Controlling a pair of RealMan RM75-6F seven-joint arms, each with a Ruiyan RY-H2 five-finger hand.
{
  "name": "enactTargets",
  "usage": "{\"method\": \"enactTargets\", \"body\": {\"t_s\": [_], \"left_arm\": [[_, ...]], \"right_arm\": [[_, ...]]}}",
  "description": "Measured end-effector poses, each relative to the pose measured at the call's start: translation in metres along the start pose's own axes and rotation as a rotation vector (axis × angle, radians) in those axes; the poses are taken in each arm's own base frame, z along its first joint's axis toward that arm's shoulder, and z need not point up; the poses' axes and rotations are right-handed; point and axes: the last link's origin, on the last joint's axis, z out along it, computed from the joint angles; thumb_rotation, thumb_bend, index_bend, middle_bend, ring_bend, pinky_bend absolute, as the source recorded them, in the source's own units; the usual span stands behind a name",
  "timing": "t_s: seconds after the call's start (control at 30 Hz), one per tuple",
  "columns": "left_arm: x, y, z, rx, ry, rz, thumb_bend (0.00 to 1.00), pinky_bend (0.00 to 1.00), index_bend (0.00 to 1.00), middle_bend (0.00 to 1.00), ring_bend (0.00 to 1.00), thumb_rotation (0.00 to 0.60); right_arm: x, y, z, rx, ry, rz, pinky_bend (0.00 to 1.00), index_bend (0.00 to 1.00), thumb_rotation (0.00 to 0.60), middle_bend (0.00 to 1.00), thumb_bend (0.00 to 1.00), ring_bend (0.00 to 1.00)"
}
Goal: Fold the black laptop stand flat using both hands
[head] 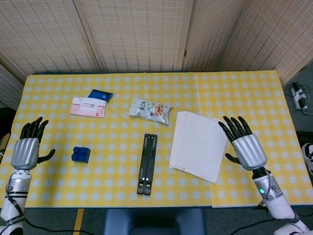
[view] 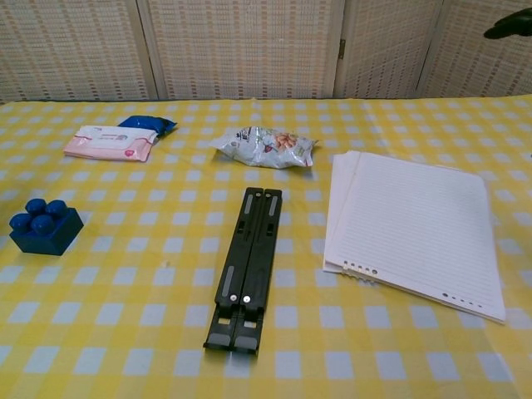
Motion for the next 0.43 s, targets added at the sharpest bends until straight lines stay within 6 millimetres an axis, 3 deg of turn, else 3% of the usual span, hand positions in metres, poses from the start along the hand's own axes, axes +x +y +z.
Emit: {"method": "enactTargets", "body": {"t_s": [0.23,0.43], "left_arm": [[0.006,-0.015,-0.051,0.018,-0.003,0.01,0.29,0.0,0.07,0.0,0.0,0.6],[0.008,-0.014,-0.084,0.011,-0.012,-0.001,0.29,0.0,0.08,0.0,0.0,0.6]], "right_arm": [[0.001,0.035,-0.057,-0.14,-0.012,0.052,0.0,0.0,0.6,0.0,0.17,0.0],[-0.002,0.045,-0.083,-0.215,-0.047,0.11,0.0,0.0,0.6,0.0,0.17,0.0]]}}
